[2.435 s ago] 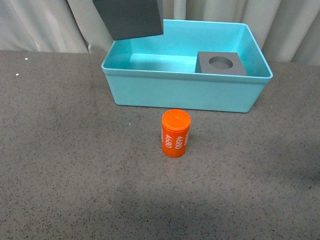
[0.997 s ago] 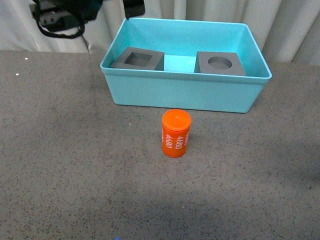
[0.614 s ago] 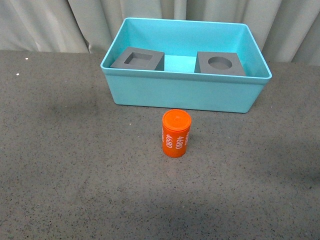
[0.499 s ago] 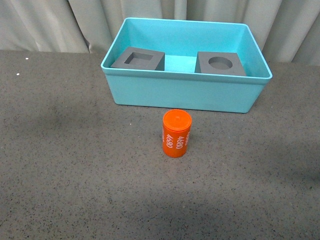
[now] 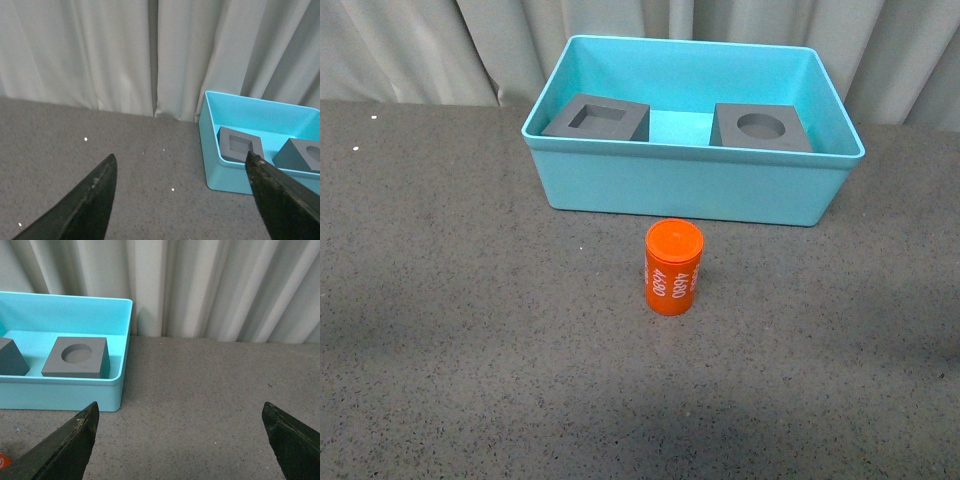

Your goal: Place gray and orange parts in blue box

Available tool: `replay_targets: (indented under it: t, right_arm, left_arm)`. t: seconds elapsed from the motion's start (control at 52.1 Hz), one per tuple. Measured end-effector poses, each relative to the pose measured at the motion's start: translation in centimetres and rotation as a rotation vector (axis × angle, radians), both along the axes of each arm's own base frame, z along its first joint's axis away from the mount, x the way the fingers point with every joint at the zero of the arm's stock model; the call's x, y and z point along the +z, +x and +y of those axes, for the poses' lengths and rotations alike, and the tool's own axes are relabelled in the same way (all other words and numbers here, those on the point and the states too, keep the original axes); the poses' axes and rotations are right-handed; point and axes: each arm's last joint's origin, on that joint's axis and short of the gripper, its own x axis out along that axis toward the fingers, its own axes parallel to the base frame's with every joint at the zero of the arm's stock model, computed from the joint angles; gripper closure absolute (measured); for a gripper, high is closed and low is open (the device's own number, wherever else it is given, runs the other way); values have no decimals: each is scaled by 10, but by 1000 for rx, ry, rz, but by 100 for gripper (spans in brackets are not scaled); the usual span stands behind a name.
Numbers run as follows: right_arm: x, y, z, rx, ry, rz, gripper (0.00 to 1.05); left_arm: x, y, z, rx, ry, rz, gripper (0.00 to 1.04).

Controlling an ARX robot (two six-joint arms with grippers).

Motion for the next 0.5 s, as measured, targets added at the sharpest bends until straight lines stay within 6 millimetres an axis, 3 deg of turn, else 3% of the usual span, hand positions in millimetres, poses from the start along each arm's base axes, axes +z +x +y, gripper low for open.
replay_targets:
  t: [0.134, 0.268, 0.384, 0.499]
  right_arm:
    - [0, 0, 0, -1, 0, 0, 10]
    - [0, 0, 0, -1, 0, 0, 10]
    - [0, 0, 0, -1, 0, 0, 10]
    - [0, 0, 0, -1, 0, 0, 10]
  left_arm:
    - [-7, -14, 1, -8, 75, -32, 59]
    - [-13, -21, 1, -7, 87, -28, 78]
    - [-17, -30, 1, -6, 90, -30, 101]
    - [-19, -34, 1, -6, 97, -31, 101]
